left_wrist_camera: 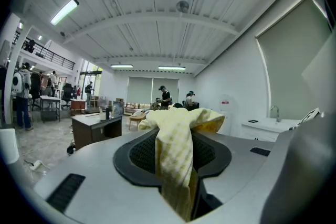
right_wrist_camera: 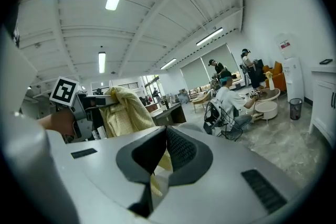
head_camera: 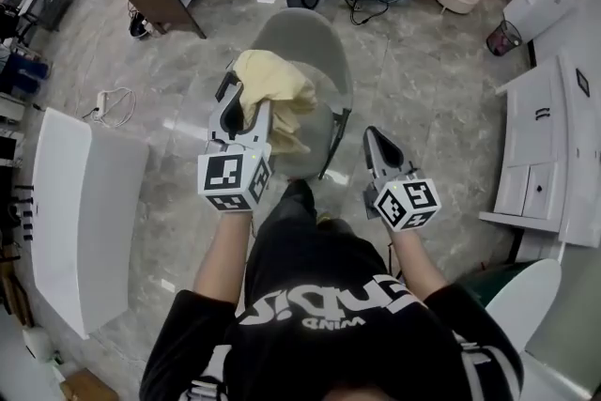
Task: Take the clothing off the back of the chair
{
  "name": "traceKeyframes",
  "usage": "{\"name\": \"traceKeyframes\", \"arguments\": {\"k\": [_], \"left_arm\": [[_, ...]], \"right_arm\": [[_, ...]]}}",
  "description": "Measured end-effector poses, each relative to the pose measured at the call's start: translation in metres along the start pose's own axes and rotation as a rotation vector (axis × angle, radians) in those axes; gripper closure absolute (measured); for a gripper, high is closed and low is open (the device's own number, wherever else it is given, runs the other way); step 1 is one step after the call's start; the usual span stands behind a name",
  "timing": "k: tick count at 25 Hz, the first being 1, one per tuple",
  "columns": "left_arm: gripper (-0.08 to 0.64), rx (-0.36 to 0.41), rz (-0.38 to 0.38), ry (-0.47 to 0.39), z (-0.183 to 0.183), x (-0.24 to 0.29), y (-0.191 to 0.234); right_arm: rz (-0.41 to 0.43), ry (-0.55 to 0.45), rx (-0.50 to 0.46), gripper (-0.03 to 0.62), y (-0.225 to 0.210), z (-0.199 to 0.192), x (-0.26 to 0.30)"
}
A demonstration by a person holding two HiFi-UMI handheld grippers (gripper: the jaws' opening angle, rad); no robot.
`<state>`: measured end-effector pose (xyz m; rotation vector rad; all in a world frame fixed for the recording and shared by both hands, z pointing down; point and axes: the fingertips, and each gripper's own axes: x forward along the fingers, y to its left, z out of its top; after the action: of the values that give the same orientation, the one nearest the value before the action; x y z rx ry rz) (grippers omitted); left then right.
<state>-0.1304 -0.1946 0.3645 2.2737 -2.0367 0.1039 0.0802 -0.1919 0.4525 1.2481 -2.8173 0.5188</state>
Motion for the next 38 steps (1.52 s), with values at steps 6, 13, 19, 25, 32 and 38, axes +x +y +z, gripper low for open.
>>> {"name": "traceKeyframes", "arguments": {"k": [6,13,19,25,32,38], "left_arm": [[0.411,-0.03,0.02,0.061,-0.022,-0.065,0.006],[0.411,-0.045,0.007,0.092,-0.045,-0.136,0.008],[0.411,-0.064,-0.005,0.093,-0.069,-0.197,0.009],[0.411,-0.093,0.013,0.068,-0.095,-0.24,0.018],[0.411,-0.118,0.047,0.07,-0.108,-0.261,0.023],[0.411,-0.116,0.038,0.068,-0.103,-0.266,0.019]], "right_arm": [[0.017,0.02,0.009,0.578,0.038,-0.014,-0.016],[0.019,0.041,-0.006,0.578,0.084,-0.033,-0.046],[0.032,0.056,-0.031,0.578,0.13,-0.062,-0.077],[0.07,0.072,-0.097,0.578,0.164,-0.081,-0.089],[0.069,0.06,-0.11,0.578,0.171,-0.082,-0.097],[0.059,0.052,-0.121,0.578,0.173,-0.077,-0.1]]}}
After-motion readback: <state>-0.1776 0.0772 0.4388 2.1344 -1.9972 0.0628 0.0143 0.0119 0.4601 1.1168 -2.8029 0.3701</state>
